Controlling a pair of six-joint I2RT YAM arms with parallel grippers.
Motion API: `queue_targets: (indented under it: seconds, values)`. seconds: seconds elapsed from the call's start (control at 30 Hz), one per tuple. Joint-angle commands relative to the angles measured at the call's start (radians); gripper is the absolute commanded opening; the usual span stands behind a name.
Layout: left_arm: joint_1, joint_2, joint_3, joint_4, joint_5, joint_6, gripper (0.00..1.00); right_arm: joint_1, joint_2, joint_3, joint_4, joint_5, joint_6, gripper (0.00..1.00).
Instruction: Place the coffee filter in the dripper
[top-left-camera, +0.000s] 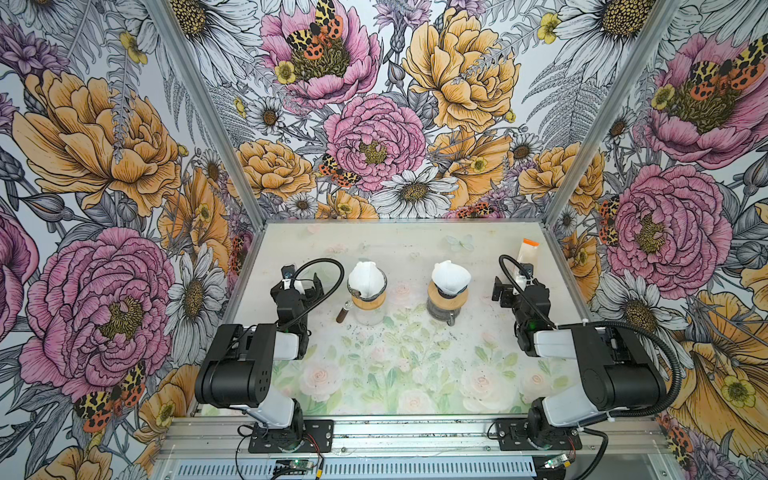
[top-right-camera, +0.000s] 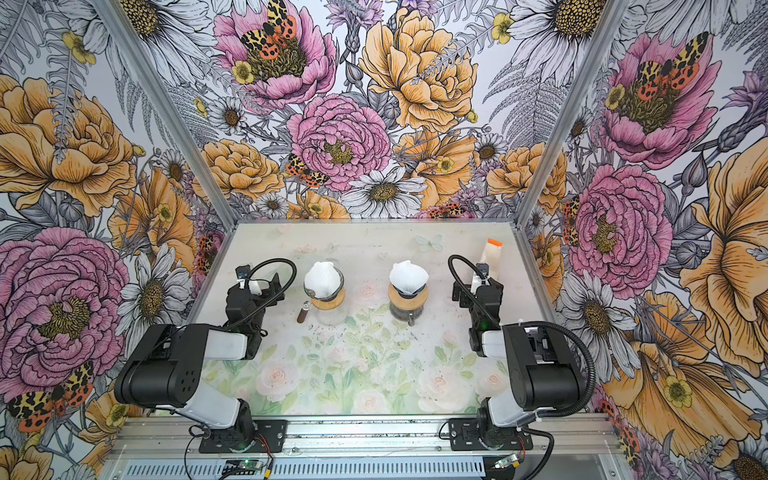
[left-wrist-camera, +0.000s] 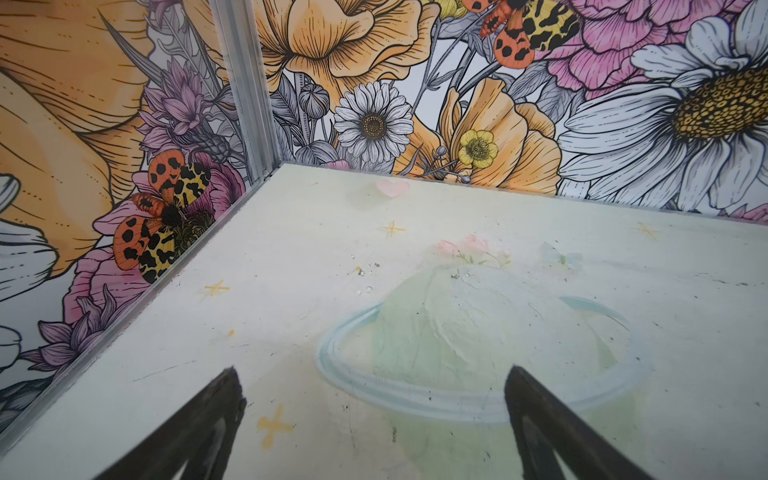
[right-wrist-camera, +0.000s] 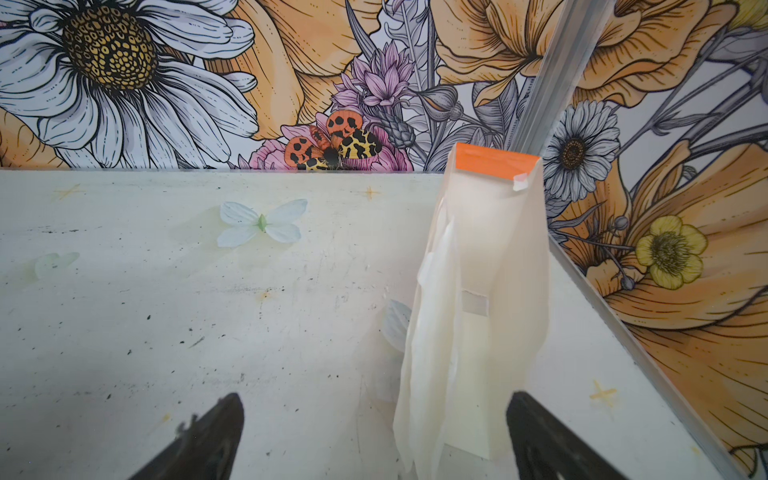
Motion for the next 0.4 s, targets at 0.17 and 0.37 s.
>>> queue_targets:
  seconds: [0.17, 0.37]
  values:
    - [0.000, -0.005, 0.018, -0.005, -0.005, 0.013, 0.99, -0.005, 0.014, 0.019, 0.013, 0.009, 0.010, 0.99]
    - [0.002, -0.005, 0.015, 0.000, 0.001, 0.013, 0.99, -0.005, 0.013, 0.019, 0.012, 0.009, 0.010, 0.99]
